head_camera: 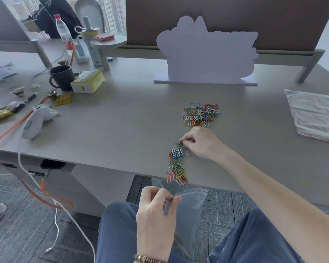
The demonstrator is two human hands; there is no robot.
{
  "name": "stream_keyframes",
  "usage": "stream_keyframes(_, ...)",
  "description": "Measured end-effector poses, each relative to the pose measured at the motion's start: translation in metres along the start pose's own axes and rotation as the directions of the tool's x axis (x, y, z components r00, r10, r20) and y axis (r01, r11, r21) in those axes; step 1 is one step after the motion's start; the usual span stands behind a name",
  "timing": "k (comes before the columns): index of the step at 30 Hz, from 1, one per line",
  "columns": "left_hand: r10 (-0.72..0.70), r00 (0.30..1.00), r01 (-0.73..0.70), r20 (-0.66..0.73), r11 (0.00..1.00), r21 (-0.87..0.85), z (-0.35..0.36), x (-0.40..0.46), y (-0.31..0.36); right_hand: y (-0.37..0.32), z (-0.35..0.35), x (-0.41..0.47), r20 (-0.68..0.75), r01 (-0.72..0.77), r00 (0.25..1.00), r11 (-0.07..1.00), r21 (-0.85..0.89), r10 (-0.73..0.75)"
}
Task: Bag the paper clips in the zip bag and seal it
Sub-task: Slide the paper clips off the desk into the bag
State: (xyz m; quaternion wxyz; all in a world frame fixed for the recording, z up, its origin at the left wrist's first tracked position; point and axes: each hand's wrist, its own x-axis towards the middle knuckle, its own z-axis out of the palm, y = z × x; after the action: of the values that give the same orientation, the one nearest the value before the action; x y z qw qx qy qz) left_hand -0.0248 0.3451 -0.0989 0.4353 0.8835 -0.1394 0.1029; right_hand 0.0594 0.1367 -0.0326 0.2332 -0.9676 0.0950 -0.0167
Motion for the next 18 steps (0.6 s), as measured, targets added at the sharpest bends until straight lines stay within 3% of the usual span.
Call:
stream_keyframes(6, 0.016, 1.0, -0.016, -0.005, 1.0, 0.007, 0.001, 0.0, -0.002, -0.007, 0.01, -0.032, 0.056, 0.063, 0.996, 0.996, 0.069, -0.067)
stream_keyframes(14, -0.014, 1.0, 0.014, 0.003, 1.0, 0.002, 0.0, -0.001, -0.002, -0.006, 0.003, -0.047, 0.063, -0.05, 0.997, 0.982, 0.181, 0.039)
stream_keyframes(18, -0.004, 1.0, 0.004, 0.001, 1.0, 0.003, -0.001, 0.0, 0.0, -0.01, 0.005, -0.053, 0.098, -0.015, 0.995, 0.984, 0.178, -0.003)
